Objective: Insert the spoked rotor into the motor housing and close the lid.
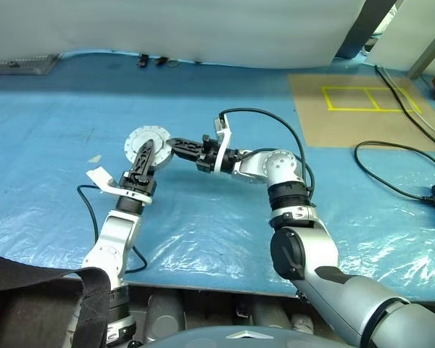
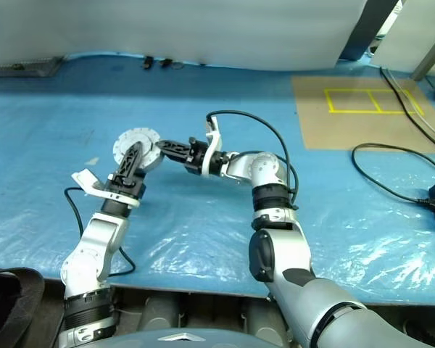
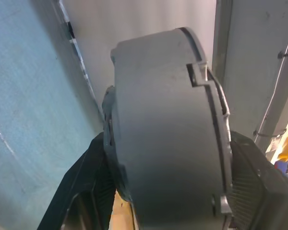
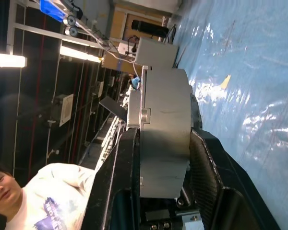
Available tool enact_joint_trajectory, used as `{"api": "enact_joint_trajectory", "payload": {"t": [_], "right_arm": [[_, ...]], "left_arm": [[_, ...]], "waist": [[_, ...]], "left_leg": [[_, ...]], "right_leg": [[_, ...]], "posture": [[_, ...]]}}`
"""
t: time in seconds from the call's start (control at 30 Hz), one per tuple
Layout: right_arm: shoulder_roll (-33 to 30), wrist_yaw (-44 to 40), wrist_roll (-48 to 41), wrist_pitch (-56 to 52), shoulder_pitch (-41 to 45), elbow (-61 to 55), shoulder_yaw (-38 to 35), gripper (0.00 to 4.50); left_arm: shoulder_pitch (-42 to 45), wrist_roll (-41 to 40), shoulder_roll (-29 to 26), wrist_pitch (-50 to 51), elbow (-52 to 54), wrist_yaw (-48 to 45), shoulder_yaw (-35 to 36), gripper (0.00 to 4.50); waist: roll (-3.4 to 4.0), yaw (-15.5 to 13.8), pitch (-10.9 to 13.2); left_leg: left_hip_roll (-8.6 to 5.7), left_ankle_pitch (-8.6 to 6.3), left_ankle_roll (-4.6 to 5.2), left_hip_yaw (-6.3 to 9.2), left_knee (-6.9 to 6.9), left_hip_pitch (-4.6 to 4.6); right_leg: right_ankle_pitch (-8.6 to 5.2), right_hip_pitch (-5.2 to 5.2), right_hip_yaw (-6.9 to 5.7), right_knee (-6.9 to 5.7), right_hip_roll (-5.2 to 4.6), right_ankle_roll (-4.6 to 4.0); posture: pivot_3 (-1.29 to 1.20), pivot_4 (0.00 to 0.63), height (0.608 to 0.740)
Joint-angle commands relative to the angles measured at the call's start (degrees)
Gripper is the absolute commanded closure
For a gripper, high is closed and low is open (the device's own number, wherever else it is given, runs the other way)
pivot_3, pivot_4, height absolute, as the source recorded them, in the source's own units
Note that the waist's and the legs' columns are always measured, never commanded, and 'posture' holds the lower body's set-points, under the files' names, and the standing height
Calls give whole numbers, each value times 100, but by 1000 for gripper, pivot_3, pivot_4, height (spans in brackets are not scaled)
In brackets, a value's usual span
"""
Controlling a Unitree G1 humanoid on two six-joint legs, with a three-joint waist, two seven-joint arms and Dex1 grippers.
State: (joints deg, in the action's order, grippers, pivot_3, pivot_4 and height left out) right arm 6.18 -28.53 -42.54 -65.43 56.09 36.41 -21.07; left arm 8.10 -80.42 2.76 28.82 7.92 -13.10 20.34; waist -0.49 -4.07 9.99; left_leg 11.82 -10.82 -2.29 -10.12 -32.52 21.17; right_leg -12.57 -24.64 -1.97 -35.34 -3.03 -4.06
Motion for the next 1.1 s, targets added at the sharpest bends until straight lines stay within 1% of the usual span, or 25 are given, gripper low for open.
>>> {"api": "enact_joint_trajectory", "payload": {"t": [0.03,0.07,0.17,0.2,0.33,0.43,0.53,0.6,0.7,0.77,0.93,1.1], "right_arm": [[-126,336,187,899,287,242,-180,2712],[-150,364,197,993,315,338,-182,2445],[-213,376,246,1176,328,470,-117,1440],[-224,379,265,1226,329,489,-91,1440],[-189,408,417,1586,324,560,-15,1440],[-163,346,480,1689,276,417,81,1440],[-151,168,693,1785,189,219,431,1440],[-125,121,714,1778,183,174,519,1440],[-81,-46,722,1615,204,21,743,1440],[-62,-92,676,1517,189,-102,795,1440],[-54,-123,608,1320,63,-471,861,1440],[-45,-84,622,1242,-40,-671,888,1440]], "left_arm": [[275,-27,-18,-107,136,-247,16,1791],[350,-30,-6,-126,90,-249,23,1791],[568,-26,104,-311,-99,-260,121,1791],[635,-6,137,-383,-165,-267,161,1791],[920,381,264,-914,-559,-284,335,1791],[1177,640,328,-1676,-927,-278,752,1791],[1476,1003,270,-2555,-1446,-173,1205,1791],[1630,1108,240,-2891,-1702,-123,1422,1791],[1830,1334,5,-3389,-2330,74,1811,1791],[1894,1384,-119,-3499,-2573,175,1965,1791],[1951,1722,-403,-3440,-3085,569,2018,1791],[2098,1711,-452,-3319,-3295,705,2083,1791]], "waist": [[-1,3,0],[-1,4,0],[-9,4,4],[-10,7,5],[-11,28,6],[-12,41,7],[-15,65,8],[-20,88,11],[-27,59,15],[-36,36,17],[-59,-38,23],[-60,-55,22]], "left_leg": [[-1,0,0,0,-2,0],[0,0,0,1,-2,0],[-3,0,0,2,-1,3],[-4,0,0,2,-1,4],[-4,0,0,2,-1,2],[-5,0,0,2,-1,1],[-4,0,1,2,-2,0],[-3,0,1,3,-3,1],[-3,0,1,5,-4,6],[-3,0,1,6,-8,6],[2,0,1,10,-14,8],[3,0,0,12,-26,4]], "right_leg": [[0,0,0,-2,0,0],[0,0,0,-2,0,0],[4,-1,-1,-2,-2,6],[11,-1,0,-2,-1,19],[12,-2,0,-3,4,20],[12,-2,1,-4,4,20],[13,-2,0,-6,5,20],[13,-2,0,-6,6,20],[13,-2,-3,-5,5,20],[13,-2,-5,-7,5,21],[13,-1,-10,-12,3,21],[13,5,-10,-26,-7,21]], "posture": [[0,150,740],[0,150,740],[0,150,740],[0,150,740],[0,150,740],[0,150,740],[0,150,740],[0,150,740],[0,150,740],[0,150,740],[0,150,740],[0,150,740]]}}
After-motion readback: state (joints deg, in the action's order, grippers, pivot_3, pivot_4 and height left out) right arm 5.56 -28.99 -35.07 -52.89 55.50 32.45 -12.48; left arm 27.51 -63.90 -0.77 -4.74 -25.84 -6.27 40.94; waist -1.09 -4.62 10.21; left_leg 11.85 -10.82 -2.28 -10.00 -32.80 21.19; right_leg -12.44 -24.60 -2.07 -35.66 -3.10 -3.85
